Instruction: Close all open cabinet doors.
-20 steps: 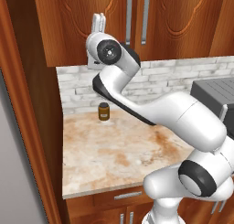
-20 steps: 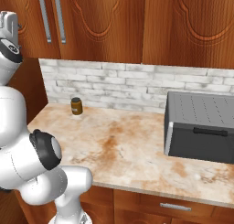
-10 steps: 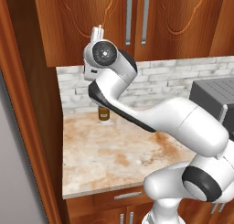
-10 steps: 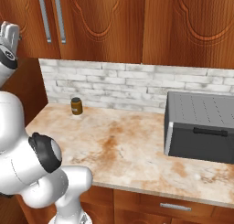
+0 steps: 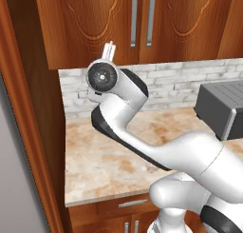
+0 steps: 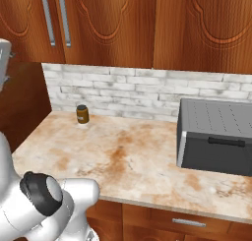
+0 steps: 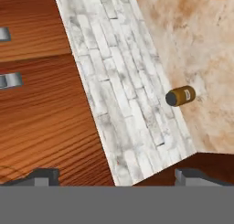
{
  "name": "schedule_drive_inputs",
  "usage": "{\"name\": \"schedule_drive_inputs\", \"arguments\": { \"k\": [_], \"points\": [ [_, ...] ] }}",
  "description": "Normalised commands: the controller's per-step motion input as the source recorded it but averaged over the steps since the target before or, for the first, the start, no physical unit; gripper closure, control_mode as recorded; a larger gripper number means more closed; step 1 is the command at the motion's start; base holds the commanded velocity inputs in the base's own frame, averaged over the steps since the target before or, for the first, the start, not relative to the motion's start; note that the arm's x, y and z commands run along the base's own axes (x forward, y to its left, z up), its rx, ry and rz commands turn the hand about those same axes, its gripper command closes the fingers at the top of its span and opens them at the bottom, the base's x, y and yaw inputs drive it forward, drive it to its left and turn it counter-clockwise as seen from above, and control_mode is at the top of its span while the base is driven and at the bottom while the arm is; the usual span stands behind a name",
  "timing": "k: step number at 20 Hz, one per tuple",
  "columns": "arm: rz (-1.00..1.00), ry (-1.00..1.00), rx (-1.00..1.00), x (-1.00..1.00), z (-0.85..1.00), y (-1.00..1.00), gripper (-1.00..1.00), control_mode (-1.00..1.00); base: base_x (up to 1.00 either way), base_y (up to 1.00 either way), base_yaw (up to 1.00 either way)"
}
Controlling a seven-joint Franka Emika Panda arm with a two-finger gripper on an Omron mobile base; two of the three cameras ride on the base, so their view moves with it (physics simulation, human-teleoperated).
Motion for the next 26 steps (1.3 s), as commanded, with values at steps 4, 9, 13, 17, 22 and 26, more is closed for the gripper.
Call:
{"name": "schedule_drive_inputs", "arguments": {
  "k": [4, 9, 13, 17, 22, 26],
  "points": [
    [-0.22, 0.06, 0.11, -0.94, 0.0, -0.52, -1.0, -1.0, 0.0, 0.0, 0.0],
    [-0.15, 0.12, 0.21, -0.81, 0.0, -0.72, -1.0, -1.0, 0.0, 0.0, 0.0],
    [-0.15, 0.1, 0.22, -0.83, -0.13, -0.72, -1.0, -1.0, 0.0, 0.0, 0.0],
    [-0.15, 0.03, 0.23, -0.74, -0.38, -0.65, -1.0, -1.0, 0.0, 0.0, 0.0],
    [-0.17, 0.0, 0.26, -0.55, -0.43, -0.62, -1.0, -1.0, 0.0, 0.0, 0.0],
    [-0.16, 0.03, 0.32, -0.35, -0.16, -0.67, -1.0, -1.0, 0.0, 0.0, 0.0]
  ]
}}
